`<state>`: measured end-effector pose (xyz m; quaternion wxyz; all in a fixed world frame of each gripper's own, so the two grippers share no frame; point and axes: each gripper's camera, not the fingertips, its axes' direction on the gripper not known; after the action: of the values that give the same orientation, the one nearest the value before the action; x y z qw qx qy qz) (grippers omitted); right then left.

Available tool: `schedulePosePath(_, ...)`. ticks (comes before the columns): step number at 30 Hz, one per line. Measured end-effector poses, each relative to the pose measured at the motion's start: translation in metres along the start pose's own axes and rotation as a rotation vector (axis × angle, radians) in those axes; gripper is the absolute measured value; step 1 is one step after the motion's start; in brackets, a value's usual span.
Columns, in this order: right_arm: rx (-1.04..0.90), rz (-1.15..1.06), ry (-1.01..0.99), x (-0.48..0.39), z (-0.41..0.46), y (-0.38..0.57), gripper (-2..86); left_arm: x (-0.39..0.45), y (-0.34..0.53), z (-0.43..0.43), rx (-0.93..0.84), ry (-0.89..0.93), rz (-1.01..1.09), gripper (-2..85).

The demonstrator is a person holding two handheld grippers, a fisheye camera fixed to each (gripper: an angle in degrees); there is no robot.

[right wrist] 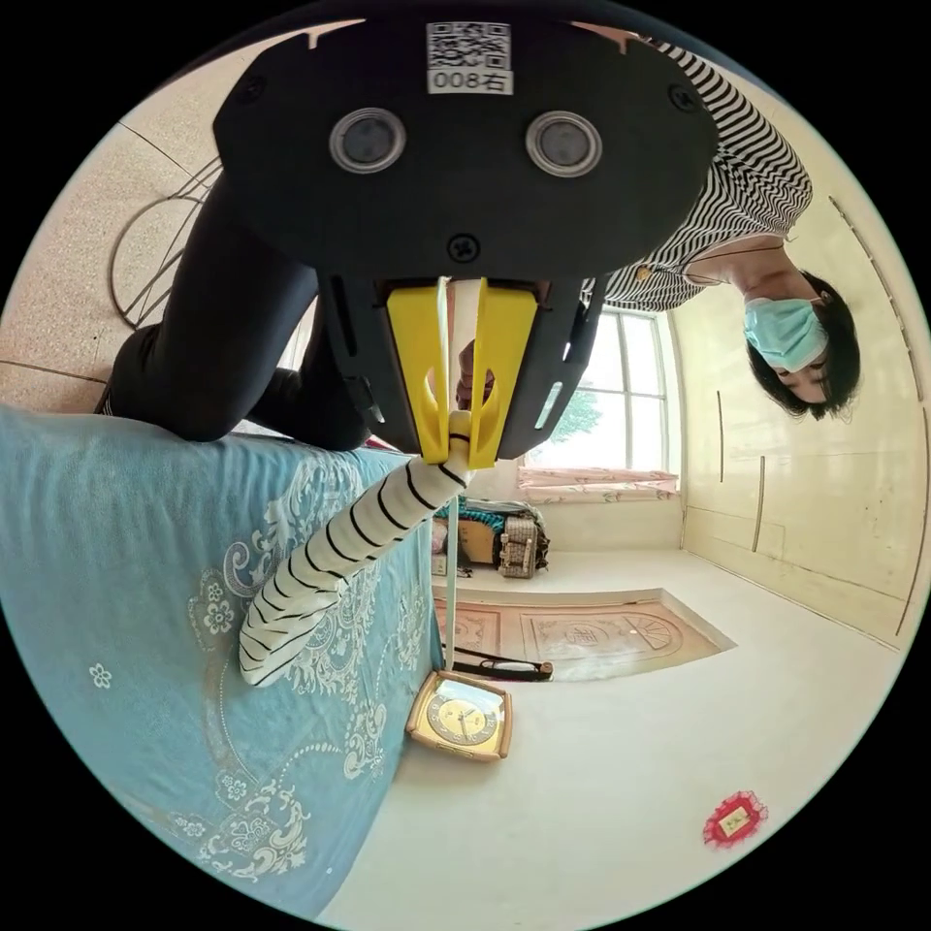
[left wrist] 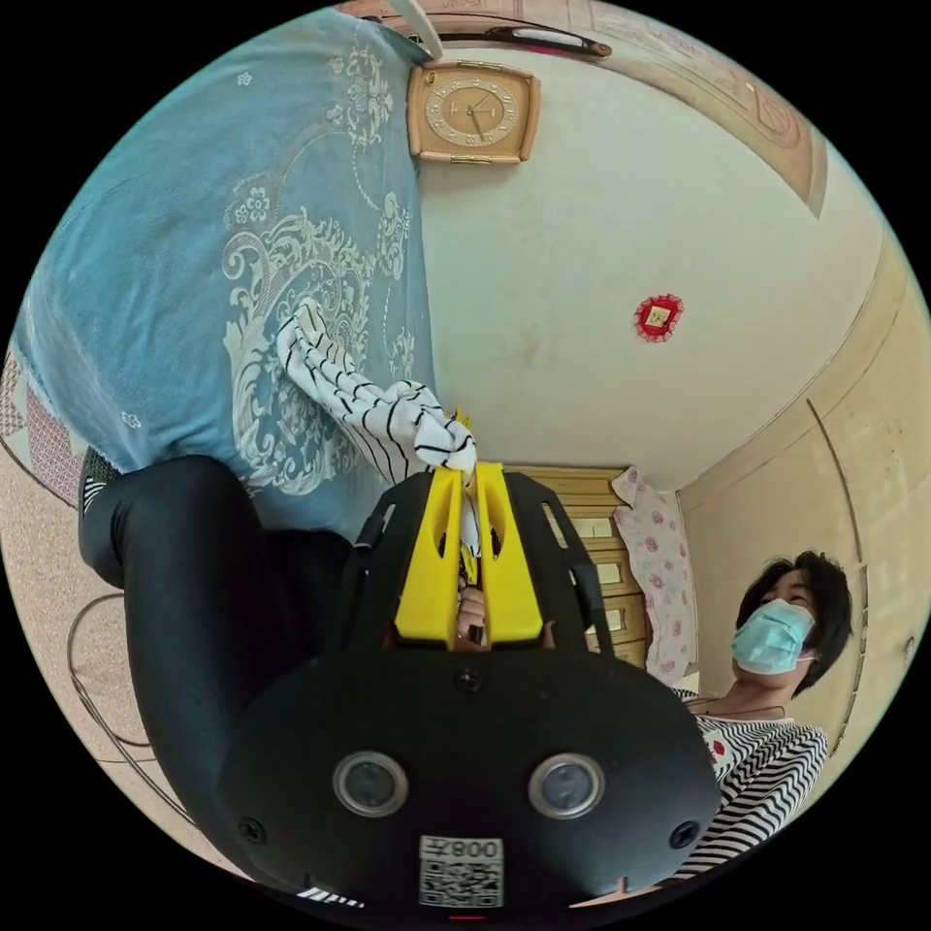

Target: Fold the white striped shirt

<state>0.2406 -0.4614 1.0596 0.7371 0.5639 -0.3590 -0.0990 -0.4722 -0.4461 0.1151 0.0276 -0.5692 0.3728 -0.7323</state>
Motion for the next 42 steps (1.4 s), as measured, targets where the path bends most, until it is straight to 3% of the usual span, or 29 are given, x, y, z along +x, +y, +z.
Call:
schedulePosePath(14,0.159,-0.232,-0.050,-0.102,-0.105,0.115,1.9,0.011,0.050,0.127,-0.178,0.156,0.187,3.3)
schedulePosePath(24,0.309,-0.273,-0.031,-0.133,-0.196,0.153,1.8,-0.020,0.051,0.268,-0.355,0.129,0.212,3.3)
schedulePosePath(31,0.378,-0.212,0.034,-0.134,-0.277,0.097,1.6,-0.064,0.008,0.431,-0.439,0.083,0.164,3.2)
schedulePosePath(42,0.500,-0.378,0.407,-0.277,-0.454,-0.040,2.0,-0.059,-0.039,0.711,-0.591,0.179,0.413,3.2)
